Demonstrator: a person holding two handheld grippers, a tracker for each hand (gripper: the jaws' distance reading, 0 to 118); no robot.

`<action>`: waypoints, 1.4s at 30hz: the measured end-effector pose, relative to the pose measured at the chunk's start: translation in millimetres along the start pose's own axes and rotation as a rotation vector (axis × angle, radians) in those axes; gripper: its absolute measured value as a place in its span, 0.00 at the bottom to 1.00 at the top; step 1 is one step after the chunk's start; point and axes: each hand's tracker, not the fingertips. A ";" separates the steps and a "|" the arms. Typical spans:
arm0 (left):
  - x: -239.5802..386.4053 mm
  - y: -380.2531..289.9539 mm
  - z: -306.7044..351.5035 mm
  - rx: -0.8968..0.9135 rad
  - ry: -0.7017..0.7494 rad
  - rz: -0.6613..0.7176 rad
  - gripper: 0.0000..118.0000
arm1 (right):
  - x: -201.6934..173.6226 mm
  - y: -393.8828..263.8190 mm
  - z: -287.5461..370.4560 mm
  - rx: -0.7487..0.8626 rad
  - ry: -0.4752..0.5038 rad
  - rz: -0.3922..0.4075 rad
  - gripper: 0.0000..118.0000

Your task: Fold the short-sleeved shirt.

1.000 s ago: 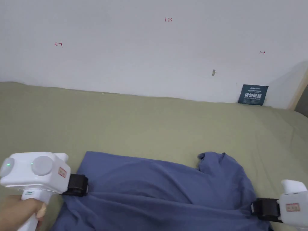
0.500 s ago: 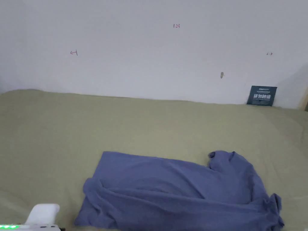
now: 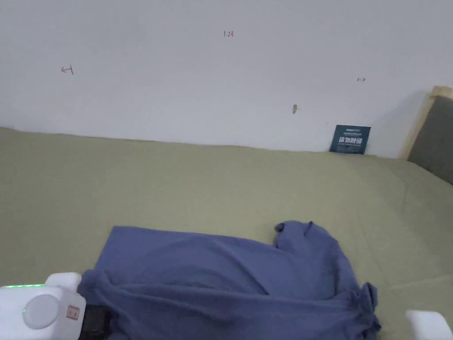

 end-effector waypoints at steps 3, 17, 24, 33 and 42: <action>1.3 -5.0 1.6 0.012 0.024 0.008 0.48 | 9.5 4.1 -11.5 0.017 0.002 -0.060 0.91; -1.0 -9.7 26.7 0.091 -0.041 0.043 0.07 | -1.0 39.9 -71.2 -0.129 0.055 -0.098 0.13; -15.5 -14.3 70.0 0.124 -0.112 0.071 0.06 | -2.6 42.7 -12.2 -0.060 0.109 -0.045 0.12; -27.8 -89.2 142.3 0.096 -0.150 0.070 0.06 | 5.0 -12.3 59.6 -0.122 0.170 -0.041 0.12; -44.8 -183.0 109.0 -0.072 -0.160 0.154 0.06 | 12.5 -96.9 41.8 -0.260 0.136 -0.048 0.13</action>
